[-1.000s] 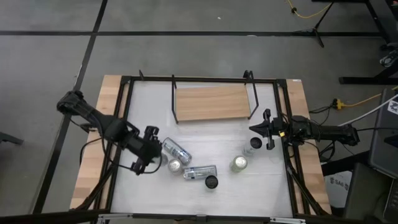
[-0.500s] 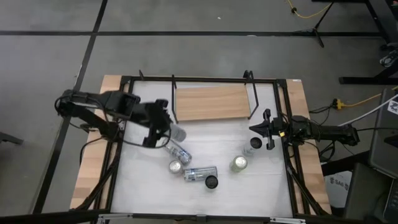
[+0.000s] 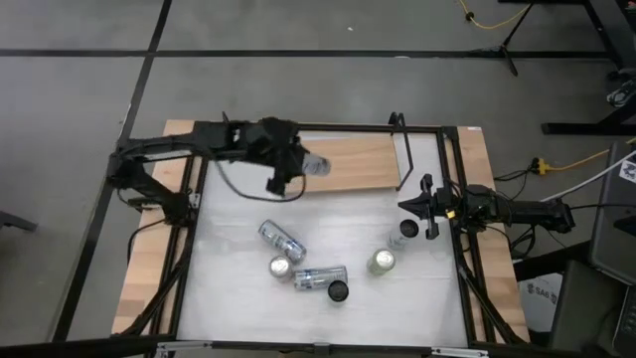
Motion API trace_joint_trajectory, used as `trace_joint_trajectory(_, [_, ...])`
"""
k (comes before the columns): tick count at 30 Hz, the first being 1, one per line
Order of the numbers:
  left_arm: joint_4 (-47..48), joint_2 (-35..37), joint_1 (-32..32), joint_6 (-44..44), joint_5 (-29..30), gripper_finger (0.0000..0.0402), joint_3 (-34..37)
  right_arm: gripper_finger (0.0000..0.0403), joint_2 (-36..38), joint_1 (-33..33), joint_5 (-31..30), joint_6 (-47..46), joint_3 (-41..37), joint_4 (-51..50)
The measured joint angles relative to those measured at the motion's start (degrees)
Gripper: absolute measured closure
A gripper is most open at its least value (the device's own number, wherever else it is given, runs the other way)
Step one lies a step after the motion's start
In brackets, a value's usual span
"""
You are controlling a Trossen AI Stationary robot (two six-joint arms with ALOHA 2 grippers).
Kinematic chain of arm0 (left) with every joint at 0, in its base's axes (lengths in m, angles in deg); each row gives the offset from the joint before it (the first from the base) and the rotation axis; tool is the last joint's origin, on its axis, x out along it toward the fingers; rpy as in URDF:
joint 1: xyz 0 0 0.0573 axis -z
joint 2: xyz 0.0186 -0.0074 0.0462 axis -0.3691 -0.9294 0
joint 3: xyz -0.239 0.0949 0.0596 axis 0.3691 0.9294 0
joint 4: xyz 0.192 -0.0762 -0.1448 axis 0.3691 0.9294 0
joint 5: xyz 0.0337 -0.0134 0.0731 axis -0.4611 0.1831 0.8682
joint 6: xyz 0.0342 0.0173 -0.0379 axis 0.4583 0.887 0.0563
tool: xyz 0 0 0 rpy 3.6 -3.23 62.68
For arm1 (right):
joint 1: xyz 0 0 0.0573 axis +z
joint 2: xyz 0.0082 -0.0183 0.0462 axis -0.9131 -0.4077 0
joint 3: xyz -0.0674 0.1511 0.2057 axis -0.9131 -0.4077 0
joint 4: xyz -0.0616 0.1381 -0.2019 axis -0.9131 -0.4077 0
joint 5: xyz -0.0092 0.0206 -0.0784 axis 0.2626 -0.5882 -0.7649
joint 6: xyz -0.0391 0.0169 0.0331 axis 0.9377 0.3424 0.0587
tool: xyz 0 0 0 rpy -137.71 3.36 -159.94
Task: Place canned beverage on shelf
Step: Put the white-blue soda can on the shelf
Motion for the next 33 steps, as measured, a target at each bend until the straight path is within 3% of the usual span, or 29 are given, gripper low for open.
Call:
trace_joint_trajectory(12, [6.5,-12.3,-6.4,1.5,-0.3,0.0166,0.0,0.0403,0.0,0.0,-0.2,0.0,0.0,0.0])
trace_joint_trajectory(19, [11.7,-12.9,-7.0,0.6,-4.4,0.0167,-0.1,0.0403,0.0,0.0,-0.2,0.0,0.0,0.0])
trace_joint_trajectory(33, [14.1,-12.8,-7.6,-0.1,-7.3,0.0163,-0.1,0.0403,0.0,0.0,-0.2,0.0,0.0,0.0])
